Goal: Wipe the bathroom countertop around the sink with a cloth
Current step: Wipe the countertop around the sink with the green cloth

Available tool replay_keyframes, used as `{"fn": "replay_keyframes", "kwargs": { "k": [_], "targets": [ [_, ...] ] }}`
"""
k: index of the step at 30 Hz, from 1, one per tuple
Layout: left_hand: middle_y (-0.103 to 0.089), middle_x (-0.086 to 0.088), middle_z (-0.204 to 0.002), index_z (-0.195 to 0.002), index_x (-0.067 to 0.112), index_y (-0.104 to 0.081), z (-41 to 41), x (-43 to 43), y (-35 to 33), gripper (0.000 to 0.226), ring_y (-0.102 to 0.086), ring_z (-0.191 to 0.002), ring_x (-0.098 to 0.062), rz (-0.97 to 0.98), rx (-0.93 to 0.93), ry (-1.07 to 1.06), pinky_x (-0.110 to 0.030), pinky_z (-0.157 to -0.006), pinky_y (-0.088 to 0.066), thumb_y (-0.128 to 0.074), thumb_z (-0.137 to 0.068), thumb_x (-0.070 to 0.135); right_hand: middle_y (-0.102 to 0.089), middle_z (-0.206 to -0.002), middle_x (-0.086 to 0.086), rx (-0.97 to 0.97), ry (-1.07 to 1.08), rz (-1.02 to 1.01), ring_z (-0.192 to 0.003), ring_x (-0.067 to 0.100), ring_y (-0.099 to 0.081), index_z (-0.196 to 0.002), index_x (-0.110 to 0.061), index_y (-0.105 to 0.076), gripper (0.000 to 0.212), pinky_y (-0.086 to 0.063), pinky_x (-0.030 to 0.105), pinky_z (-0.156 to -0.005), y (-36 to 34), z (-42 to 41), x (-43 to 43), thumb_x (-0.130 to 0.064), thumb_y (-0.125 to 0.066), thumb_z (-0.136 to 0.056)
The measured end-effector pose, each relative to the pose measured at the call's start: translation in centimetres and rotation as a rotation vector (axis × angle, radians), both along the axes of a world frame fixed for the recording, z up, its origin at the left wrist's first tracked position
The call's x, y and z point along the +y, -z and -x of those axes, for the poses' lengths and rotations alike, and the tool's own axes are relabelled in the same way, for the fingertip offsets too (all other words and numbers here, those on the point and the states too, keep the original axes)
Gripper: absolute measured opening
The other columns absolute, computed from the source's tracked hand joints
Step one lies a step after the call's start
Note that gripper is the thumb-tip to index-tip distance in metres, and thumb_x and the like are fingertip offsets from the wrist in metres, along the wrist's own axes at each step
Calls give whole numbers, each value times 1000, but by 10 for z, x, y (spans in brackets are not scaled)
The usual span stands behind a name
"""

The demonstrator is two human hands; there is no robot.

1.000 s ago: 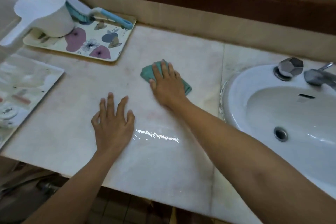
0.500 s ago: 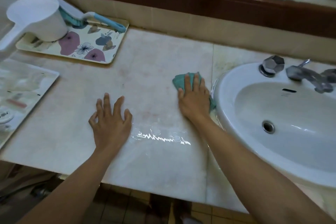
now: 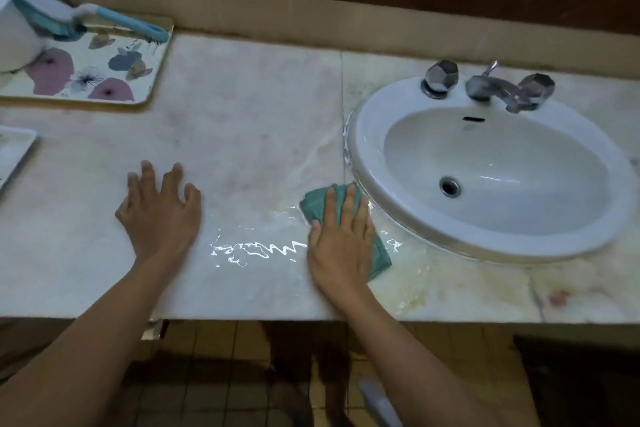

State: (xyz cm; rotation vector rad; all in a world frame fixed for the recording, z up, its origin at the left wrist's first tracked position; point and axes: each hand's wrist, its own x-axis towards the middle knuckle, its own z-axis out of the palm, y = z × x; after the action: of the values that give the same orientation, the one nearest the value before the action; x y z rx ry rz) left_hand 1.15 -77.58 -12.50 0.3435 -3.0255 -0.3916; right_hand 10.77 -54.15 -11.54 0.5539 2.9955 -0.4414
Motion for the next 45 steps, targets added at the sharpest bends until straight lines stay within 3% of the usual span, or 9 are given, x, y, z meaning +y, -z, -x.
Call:
{"fn": "replay_keyframes", "kwargs": {
  "k": [4, 7, 15, 18, 23, 29, 34, 38, 45],
  "targets": [
    [-30, -12, -153, -134, 26, -49, 1, 13, -14, 48, -25, -140, -37, -69, -53, -82, -58, -107, -24, -37, -91, 43, 12, -161, 6, 26, -84, 39, -147, 26, 13, -154, -23, -1, 62, 4, 40, -117, 1, 1, -27, -41, -20, -99],
    [-31, -11, -151, -129, 21, -55, -15, 59, -27, 46, -26, -138, -35, -189, -82, -111, -53, -109, -23, -47, -89, 40, 6, -162, 3, 40, -188, 24, -148, 23, 10, -154, -24, -5, 61, 2, 38, -117, 2, -21, 0, -41, -24, -98],
    [-38, -3, -148, -122, 23, -62, -120, 201, -31, 38, -31, -137, -26, -481, 22, 298, -49, -106, -29, -58, -85, 27, 3, -162, -6, 18, -136, -41, -148, 19, 10, -154, -30, -9, 59, -1, 38, -118, 0, -119, 114, -43, -21, -97],
    [-38, -2, -148, -123, 24, -61, -136, 230, -29, 46, -33, -136, -25, -475, 16, 412, -48, -104, -32, -51, -80, 32, -5, -161, -8, 4, -85, -48, -148, 18, 4, -153, -31, -14, 58, -6, 38, -118, 5, -152, 167, -42, -21, -96],
    [-35, -2, -152, -130, 23, -55, -135, 270, -25, 48, -31, -138, -24, -406, 24, 553, -49, -104, -31, -46, -84, 34, -28, -156, 2, 18, 113, -91, -146, 29, -18, -149, -21, -32, 56, -29, 52, -112, 7, -183, 248, -38, -23, -96],
    [-38, -3, -151, -134, 25, -48, -138, 279, -11, 48, -32, -139, -22, -331, 24, 525, -48, -106, -30, -42, -87, 35, -21, -158, 9, 115, 401, 37, -146, 32, -13, -149, -14, -31, 60, -16, 48, -116, 2, -156, 196, -39, -20, -96],
    [-40, -4, -150, -133, 23, -51, -137, 280, -11, 49, -34, -137, -24, -315, 41, 510, -48, -106, -31, -42, -86, 35, -31, -155, 9, 94, 69, -41, -144, 30, -25, -148, -17, -34, 59, -20, 47, -113, 3, -146, 156, -39, -32, -93],
    [-38, -2, -151, -130, 24, -55, -135, 277, -6, 51, -32, -138, -23, -309, 11, 500, -48, -107, -30, -42, -83, 38, -26, -158, 2, 112, -83, -72, -145, 24, -22, -149, -21, -31, 59, -23, 43, -113, 6, -171, 206, -41, -35, -93],
    [-28, -7, -149, -124, 21, -52, -156, 349, -34, 45, -25, -136, -34, -551, 7, 232, -58, -105, -29, -59, -80, 26, -17, -160, 1, 35, 151, -54, -148, 24, -10, -152, -20, -24, 62, -22, 47, -116, 6, -204, 343, -45, -22, -96]
  ]
}}
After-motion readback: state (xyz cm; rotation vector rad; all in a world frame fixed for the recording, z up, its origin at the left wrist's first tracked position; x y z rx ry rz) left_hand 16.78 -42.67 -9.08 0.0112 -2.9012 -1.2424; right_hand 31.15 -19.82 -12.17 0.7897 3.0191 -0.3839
